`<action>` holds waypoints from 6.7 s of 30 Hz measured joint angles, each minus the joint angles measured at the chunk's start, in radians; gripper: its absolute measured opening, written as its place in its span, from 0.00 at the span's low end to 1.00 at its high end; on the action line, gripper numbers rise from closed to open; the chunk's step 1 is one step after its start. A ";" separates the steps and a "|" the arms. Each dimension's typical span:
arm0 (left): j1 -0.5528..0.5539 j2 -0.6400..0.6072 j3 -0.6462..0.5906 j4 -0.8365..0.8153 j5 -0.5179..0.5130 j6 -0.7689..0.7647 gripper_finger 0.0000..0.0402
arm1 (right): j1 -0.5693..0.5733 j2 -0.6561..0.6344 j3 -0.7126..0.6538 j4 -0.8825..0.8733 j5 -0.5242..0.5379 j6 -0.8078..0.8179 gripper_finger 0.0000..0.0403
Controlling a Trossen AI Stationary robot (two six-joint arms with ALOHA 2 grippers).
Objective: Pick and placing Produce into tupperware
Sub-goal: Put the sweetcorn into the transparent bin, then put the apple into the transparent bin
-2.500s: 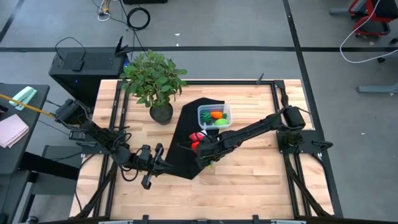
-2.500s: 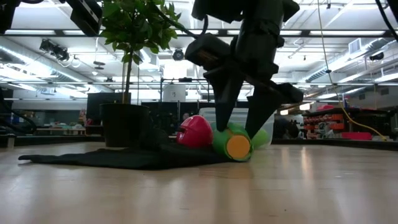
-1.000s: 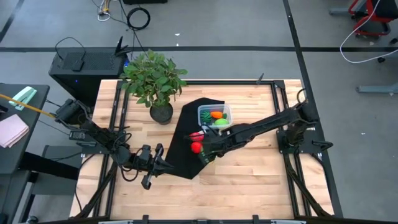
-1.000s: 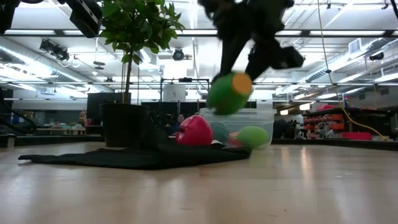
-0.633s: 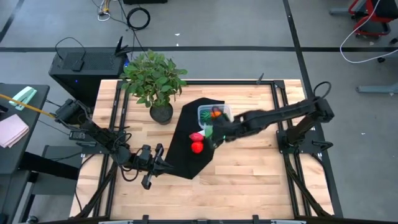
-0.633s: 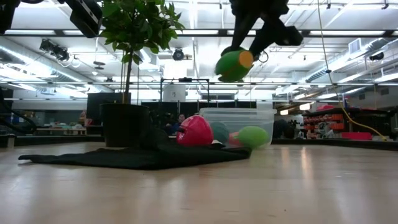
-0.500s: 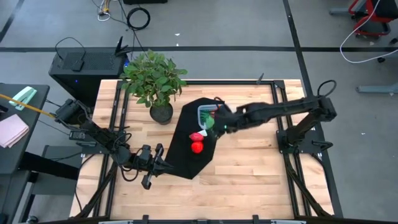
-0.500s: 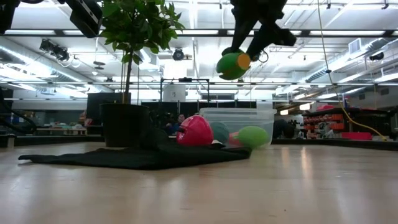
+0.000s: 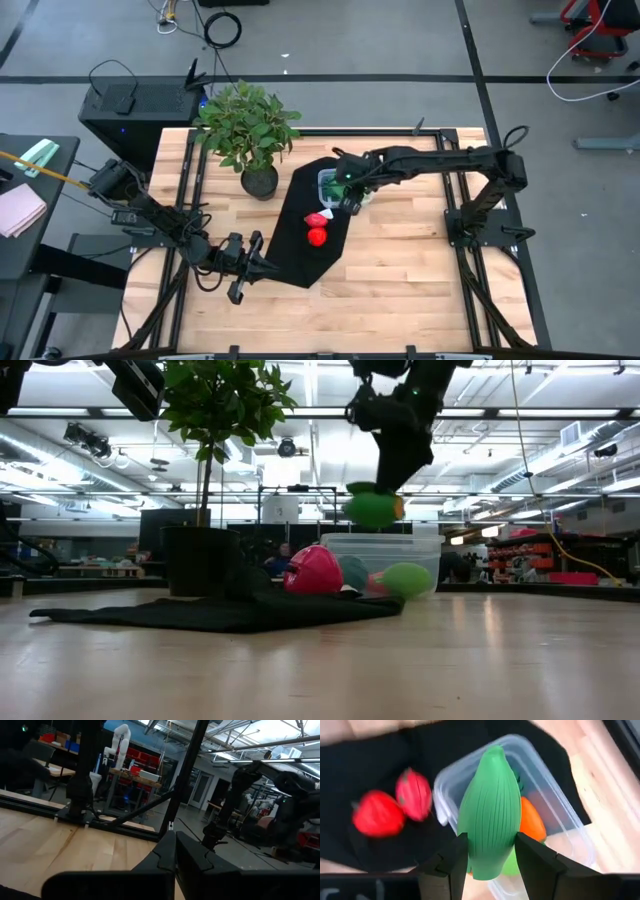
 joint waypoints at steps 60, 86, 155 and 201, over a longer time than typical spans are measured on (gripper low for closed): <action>-0.002 -0.001 0.144 -0.350 0.113 -0.004 0.05 | 0.880 0.022 -0.080 0.000 0.139 1.005 0.02; 0.109 0.001 0.533 -1.103 0.040 -0.125 0.02 | 1.121 0.022 -0.237 0.024 0.315 1.266 0.03; 0.145 0.094 0.666 -1.199 -0.184 -0.447 0.06 | 1.151 0.022 -0.237 0.038 0.492 1.239 0.03; 0.368 0.316 0.666 -1.422 0.012 -0.264 0.72 | 1.130 0.022 -0.237 0.040 0.506 1.258 0.03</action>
